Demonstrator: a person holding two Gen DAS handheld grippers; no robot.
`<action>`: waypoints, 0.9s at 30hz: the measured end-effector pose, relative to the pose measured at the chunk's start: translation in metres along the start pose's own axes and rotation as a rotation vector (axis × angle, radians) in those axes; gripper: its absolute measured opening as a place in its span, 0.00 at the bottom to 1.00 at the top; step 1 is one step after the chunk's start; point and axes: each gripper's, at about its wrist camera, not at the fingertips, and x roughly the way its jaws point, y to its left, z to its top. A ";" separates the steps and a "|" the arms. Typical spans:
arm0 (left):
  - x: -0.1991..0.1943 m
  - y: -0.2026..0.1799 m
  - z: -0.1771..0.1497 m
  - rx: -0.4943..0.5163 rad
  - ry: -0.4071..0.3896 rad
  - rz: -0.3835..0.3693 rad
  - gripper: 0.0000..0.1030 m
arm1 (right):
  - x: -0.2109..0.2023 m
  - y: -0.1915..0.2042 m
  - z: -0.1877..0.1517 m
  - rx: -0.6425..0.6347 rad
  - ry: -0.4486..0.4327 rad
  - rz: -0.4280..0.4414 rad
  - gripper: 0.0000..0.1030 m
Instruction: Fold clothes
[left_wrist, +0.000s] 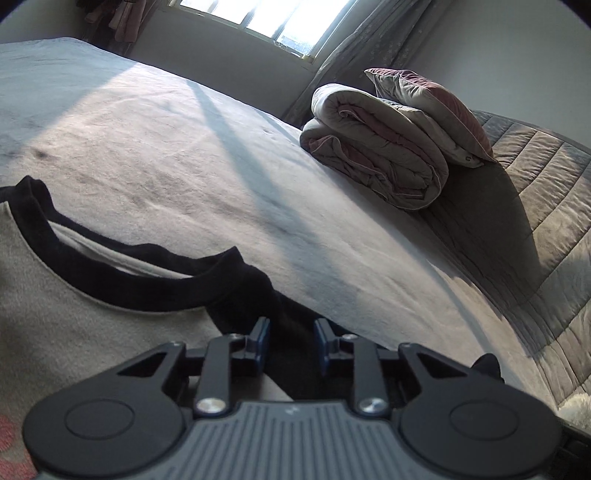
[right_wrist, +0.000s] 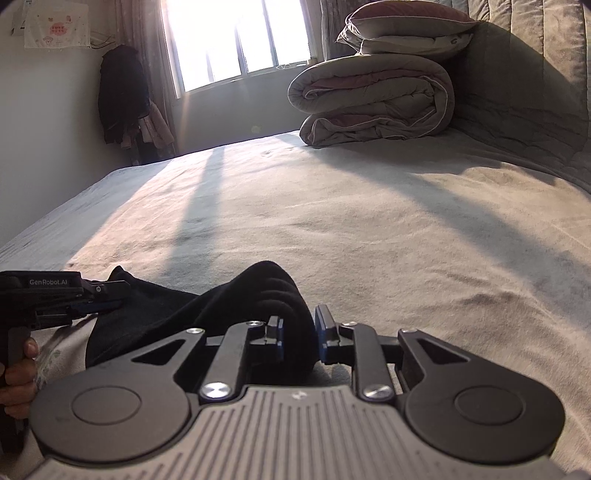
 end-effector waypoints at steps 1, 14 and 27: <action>0.001 0.001 0.001 -0.003 0.002 -0.015 0.24 | 0.000 0.000 0.000 0.016 0.001 0.001 0.22; 0.001 0.035 0.013 -0.205 0.098 -0.280 0.54 | 0.009 0.044 0.030 0.164 0.094 0.050 0.23; 0.009 0.045 0.005 -0.430 0.232 -0.620 0.52 | 0.020 0.111 0.031 -0.002 0.143 0.116 0.23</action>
